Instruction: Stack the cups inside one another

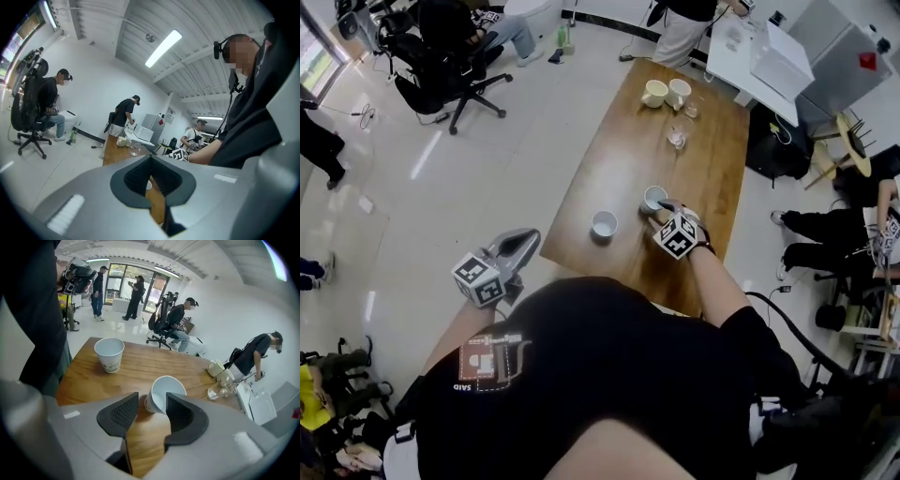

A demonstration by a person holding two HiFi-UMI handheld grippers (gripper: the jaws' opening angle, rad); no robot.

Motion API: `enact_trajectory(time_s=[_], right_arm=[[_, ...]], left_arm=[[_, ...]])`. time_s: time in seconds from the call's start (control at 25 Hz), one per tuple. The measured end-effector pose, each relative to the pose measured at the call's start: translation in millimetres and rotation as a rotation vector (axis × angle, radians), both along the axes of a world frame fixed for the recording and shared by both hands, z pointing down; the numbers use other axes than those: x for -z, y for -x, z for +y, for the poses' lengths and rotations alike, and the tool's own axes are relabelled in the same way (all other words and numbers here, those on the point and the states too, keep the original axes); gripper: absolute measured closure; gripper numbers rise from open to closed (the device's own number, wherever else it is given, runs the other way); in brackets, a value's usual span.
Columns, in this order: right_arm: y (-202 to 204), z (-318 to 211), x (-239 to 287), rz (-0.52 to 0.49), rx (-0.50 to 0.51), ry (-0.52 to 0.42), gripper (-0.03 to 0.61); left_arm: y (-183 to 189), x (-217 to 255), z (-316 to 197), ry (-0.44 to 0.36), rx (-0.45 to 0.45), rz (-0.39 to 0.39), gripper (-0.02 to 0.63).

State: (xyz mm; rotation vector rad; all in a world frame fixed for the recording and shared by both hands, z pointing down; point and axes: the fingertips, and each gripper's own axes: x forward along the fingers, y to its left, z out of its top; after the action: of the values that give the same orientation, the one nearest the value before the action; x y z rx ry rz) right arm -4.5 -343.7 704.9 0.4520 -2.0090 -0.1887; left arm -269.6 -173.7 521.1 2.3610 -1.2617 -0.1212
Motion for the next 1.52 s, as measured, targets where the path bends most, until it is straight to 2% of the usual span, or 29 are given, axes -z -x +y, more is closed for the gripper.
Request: enact_trajectory(time_s=[0.12, 0.24, 0.4, 0.44, 0.52, 0.6, 0.72, 0.8, 0.88, 1.04, 1.16, 1.2, 1.28, 1.36, 1.44, 1.52], right_arm=[[11, 0, 0, 0.022, 0.038, -0.013, 0.394], [14, -1, -19, 0.100, 0.068, 0.000, 0.406], [14, -2, -34, 0.184, 0.093, 0.020, 0.473], [14, -2, -35, 0.191, 0.091, 0.025, 0.519], [17, 2, -31, 0.180, 0.077, 0.051, 0.543], [26, 11, -12, 0.132, 0.063, 0.070, 0.545], [53, 31, 38, 0.001, 0.075, 0.074, 0.545], [76, 53, 75, -0.090, 0.119, 0.085, 0.545], [96, 79, 103, -0.139, 0.194, 0.097, 0.545], [121, 121, 103, -0.094, 0.337, 0.116, 0.545], [131, 124, 65, -0.012, 0.360, 0.127, 0.542], [132, 121, 51, 0.012, 0.354, 0.131, 0.530], [132, 118, 38, 0.023, 0.343, 0.144, 0.448], [132, 115, 60, -0.074, 0.312, 0.155, 0.400], [129, 102, 112, -0.275, 0.220, 0.140, 0.400], [107, 79, 165, -0.510, 0.067, 0.111, 0.417]], left_arm=[[6, -4, 5, 0.003, 0.006, 0.009, 0.612], [9, -7, 8, 0.008, 0.001, 0.007, 0.612], [19, -9, 14, 0.008, 0.015, 0.007, 0.612], [23, -9, 16, 0.009, 0.021, 0.009, 0.612], [30, -12, 19, 0.011, 0.030, 0.016, 0.612], [35, -15, 21, 0.011, 0.034, 0.025, 0.612], [39, -16, 22, -0.003, 0.035, 0.034, 0.612], [37, -16, 22, -0.003, 0.034, 0.044, 0.612], [32, -14, 20, 0.002, 0.026, 0.051, 0.612], [23, -15, 21, -0.017, 0.007, 0.054, 0.612], [24, -17, 20, -0.010, -0.003, 0.052, 0.612], [24, -18, 19, -0.006, -0.007, 0.050, 0.612], [20, -19, 16, 0.002, -0.016, 0.046, 0.612], [12, -18, 15, 0.004, -0.029, 0.044, 0.612], [7, -16, 13, 0.000, -0.041, 0.046, 0.612], [4, -15, 8, -0.008, -0.061, 0.052, 0.612]])
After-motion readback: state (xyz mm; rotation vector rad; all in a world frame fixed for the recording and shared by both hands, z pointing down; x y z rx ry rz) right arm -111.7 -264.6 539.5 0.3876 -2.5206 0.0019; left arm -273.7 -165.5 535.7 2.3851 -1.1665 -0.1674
